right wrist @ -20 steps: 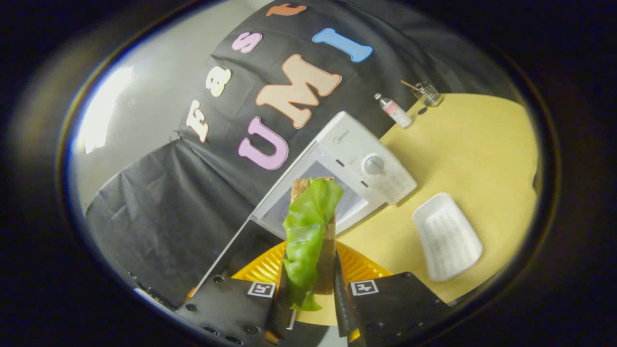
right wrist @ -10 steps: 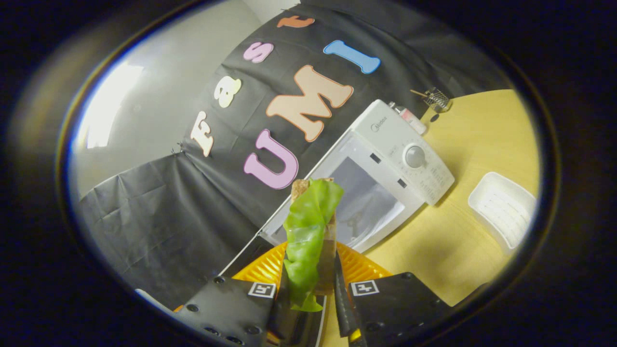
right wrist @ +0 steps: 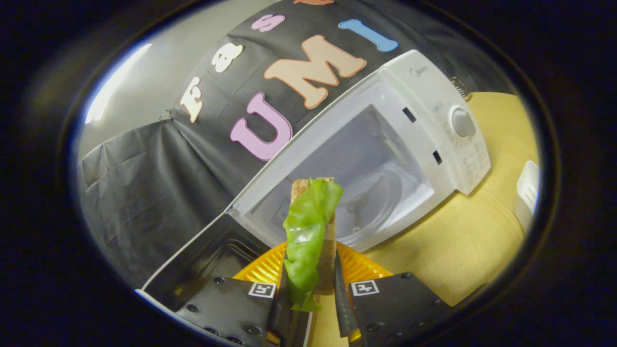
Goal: Open the microwave oven with the left hand, put the food in, and close the microwave oven.
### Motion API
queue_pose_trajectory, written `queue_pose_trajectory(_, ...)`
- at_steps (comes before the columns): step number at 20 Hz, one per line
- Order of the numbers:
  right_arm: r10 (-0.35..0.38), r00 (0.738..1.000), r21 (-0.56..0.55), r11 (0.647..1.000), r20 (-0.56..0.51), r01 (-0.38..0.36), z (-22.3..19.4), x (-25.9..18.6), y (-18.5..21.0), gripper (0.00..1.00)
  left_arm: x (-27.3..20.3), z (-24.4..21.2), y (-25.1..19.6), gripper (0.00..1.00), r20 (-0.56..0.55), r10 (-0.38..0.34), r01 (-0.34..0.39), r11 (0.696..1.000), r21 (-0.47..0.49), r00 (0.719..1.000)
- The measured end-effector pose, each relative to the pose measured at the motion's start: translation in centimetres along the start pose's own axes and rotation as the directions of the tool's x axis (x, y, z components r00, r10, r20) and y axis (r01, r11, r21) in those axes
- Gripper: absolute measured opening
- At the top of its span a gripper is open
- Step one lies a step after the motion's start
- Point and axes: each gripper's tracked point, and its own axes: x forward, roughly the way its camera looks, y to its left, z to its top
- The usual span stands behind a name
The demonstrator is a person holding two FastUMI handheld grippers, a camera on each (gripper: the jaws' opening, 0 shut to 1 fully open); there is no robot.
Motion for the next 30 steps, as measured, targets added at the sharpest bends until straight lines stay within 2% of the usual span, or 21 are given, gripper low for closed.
queue_pose_trajectory(1,-0.011,1.0,-0.004,1.0,-0.003,0.011,0.1,1.0,-0.5,0.42,0.0,0.2,0.1,0.95,0.003,0.001,-0.001,1.0,-0.001,1.0)
queue_pose_trajectory(2,-0.017,1.0,0.001,1.0,-0.005,0.017,0.2,2.2,-0.8,0.34,-0.1,0.4,0.1,0.95,0.008,0.003,-0.003,1.0,-0.001,1.0)
queue_pose_trajectory(5,-0.043,0.998,-0.039,0.998,0.04,0.044,1.3,5.5,-1.6,0.34,-0.1,0.4,0.3,0.95,0.015,0.007,-0.007,1.0,0.011,1.0)
queue_pose_trajectory(6,-0.037,0.998,-0.059,0.997,0.051,0.04,1.4,6.3,-1.6,0.34,-0.2,0.6,0.4,0.91,0.016,0.011,-0.011,1.0,0.013,1.0)
queue_pose_trajectory(7,-0.021,0.999,-0.061,0.998,0.047,0.024,1.3,7.0,-1.3,0.34,0.0,0.5,0.4,0.95,0.015,0.014,-0.014,1.0,0.013,1.0)
queue_pose_trajectory(8,-0.017,0.999,-0.064,0.998,0.045,0.02,1.5,7.6,-1.1,0.35,-0.1,0.4,0.1,0.91,0.011,0.006,-0.006,1.0,0.01,1.0)
queue_pose_trajectory(12,-0.084,0.994,-0.112,0.989,0.076,0.092,3.0,9.8,-2.8,0.34,-0.4,0.4,-0.5,0.95,0.003,-0.025,0.025,1.0,0.003,1.0)
queue_pose_trajectory(13,-0.096,0.993,-0.112,0.988,0.074,0.104,3.0,10.3,-3.2,0.34,-0.2,0.6,-0.3,0.99,0.007,-0.02,0.019,1.0,0.004,1.0)
queue_pose_trajectory(14,-0.11,0.991,-0.108,0.987,0.076,0.118,3.2,10.7,-3.7,0.42,-0.3,0.7,-0.1,0.95,0.013,-0.013,0.013,1.0,0.009,1.0)
queue_pose_trajectory(15,-0.124,0.989,-0.107,0.985,0.08,0.132,3.4,11.1,-4.4,0.34,-0.4,0.8,0.1,0.95,0.019,-0.007,0.007,1.0,0.013,1.0)
queue_pose_trajectory(16,-0.135,0.988,-0.111,0.983,0.08,0.144,3.6,11.4,-4.8,0.34,-0.5,0.9,0.3,0.91,0.025,-0.003,0.003,1.0,0.016,1.0)
queue_pose_trajectory(18,-0.166,0.983,-0.132,0.976,0.079,0.175,3.6,11.8,-5.6,0.34,-0.4,1.0,0.3,0.95,0.025,-0.002,0.001,1.0,0.023,1.0)
queue_pose_trajectory(21,-0.195,0.978,-0.18,0.962,0.072,0.205,4.0,12.2,-6.5,0.46,-0.3,0.5,0.3,0.95,0.007,0.001,-0.001,1.0,0.02,1.0)
queue_pose_trajectory(22,-0.205,0.976,-0.203,0.955,0.076,0.217,4.2,12.4,-6.7,0.46,-0.3,0.5,0.1,0.91,0.004,-0.005,0.005,1.0,0.017,1.0)
queue_pose_trajectory(23,-0.214,0.974,-0.231,0.946,0.078,0.227,4.3,12.3,-6.9,0.53,-0.3,0.4,0.0,0.95,0.004,-0.011,0.01,1.0,0.014,1.0)
queue_pose_trajectory(24,-0.245,0.965,-0.274,0.925,0.095,0.262,4.8,12.2,-7.7,0.55,-0.3,0.4,-0.1,0.91,0.004,-0.013,0.013,1.0,0.015,1.0)
queue_pose_trajectory(25,-0.289,0.95,-0.335,0.889,0.121,0.313,5.3,11.9,-8.9,0.63,-0.3,0.5,-0.1,0.91,0.006,-0.014,0.014,1.0,0.016,1.0)
queue_pose_trajectory(26,-0.28,0.951,-0.378,0.872,0.134,0.31,5.6,11.7,-9.1,0.71,-0.3,0.5,0.0,0.95,0.007,-0.014,0.014,1.0,0.016,1.0)
queue_pose_trajectory(28,-0.264,0.952,-0.42,0.854,0.158,0.307,6.4,11.3,-9.3,0.99,-0.2,0.5,-0.1,0.95,0.007,-0.013,0.013,1.0,0.015,1.0)
queue_pose_trajectory(30,-0.241,0.953,-0.458,0.837,0.183,0.3,7.2,10.8,-8.8,1.0,-0.3,0.5,-0.2,0.95,0.005,-0.015,0.015,1.0,0.016,1.0)
